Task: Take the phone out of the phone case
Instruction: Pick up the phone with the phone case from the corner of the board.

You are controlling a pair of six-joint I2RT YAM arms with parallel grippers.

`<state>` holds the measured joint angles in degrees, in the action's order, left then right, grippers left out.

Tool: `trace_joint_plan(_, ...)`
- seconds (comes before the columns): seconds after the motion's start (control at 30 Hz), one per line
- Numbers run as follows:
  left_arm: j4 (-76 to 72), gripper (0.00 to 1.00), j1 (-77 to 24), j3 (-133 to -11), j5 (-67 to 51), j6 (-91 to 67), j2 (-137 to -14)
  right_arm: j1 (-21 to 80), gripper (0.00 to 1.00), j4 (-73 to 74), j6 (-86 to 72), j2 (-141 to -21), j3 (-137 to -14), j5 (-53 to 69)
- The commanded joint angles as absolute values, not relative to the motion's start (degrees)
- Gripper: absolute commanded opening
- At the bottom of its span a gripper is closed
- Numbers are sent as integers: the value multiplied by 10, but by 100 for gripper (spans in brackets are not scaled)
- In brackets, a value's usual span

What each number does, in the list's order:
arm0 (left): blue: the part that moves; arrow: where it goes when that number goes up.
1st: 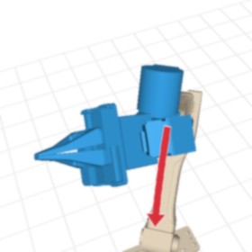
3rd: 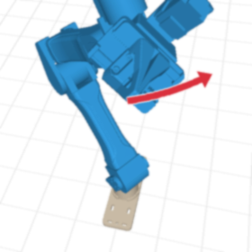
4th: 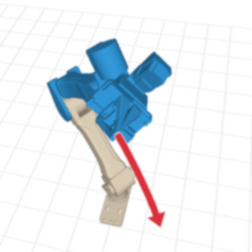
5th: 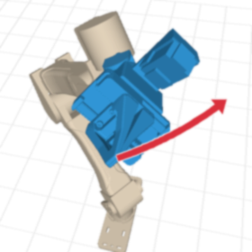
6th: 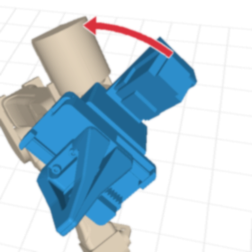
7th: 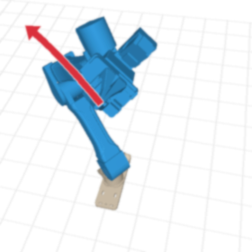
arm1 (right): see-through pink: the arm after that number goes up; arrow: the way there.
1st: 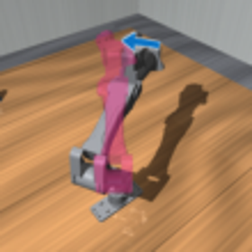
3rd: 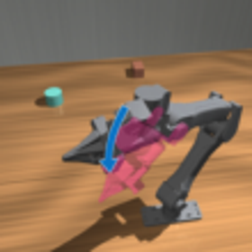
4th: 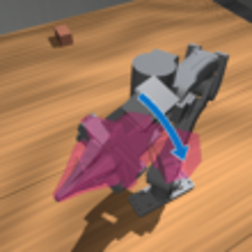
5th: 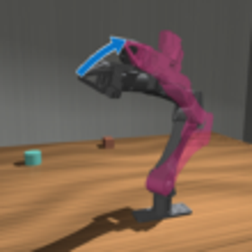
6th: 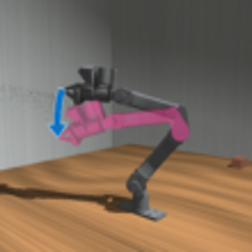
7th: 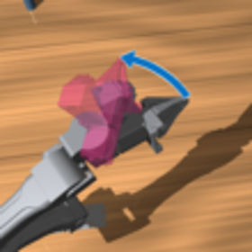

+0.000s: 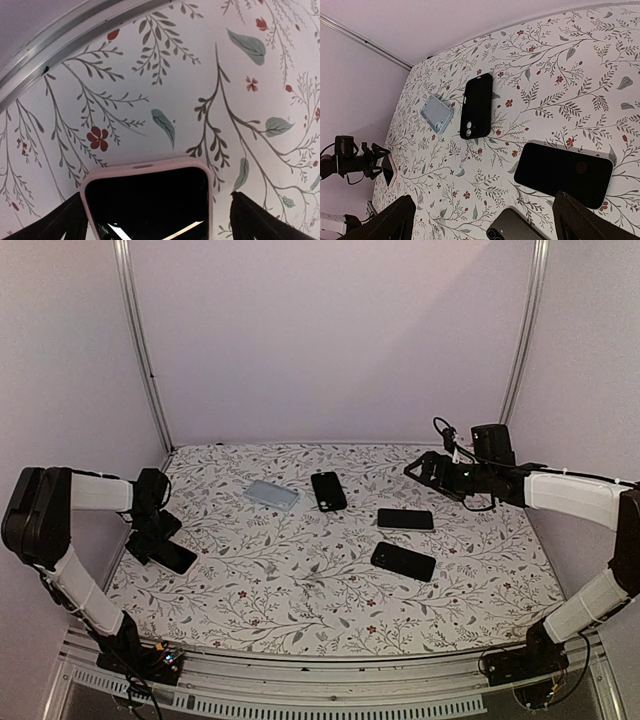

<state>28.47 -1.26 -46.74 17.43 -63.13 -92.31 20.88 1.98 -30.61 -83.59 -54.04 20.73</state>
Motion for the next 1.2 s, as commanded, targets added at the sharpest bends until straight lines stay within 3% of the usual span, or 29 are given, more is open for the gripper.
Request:
trace_joint_plan(0.0, 307, 99, -4, -472, 176, -647, -940, 209, 99, 6, -308, -821, -532, 216)
trace_joint_plan(0.53, 382, 96, -19, -509, 195, -633, -1006, 209, 99, -34, -339, -828, -518, 251)
trace_joint_plan(0.93, 347, 81, -64, -484, 126, -705, -971, 209, 99, -45, -350, -822, -506, 266)
trace_joint_plan(1.17, 328, 63, -75, -478, 94, -712, -968, 212, 99, -56, -352, -826, -504, 277)
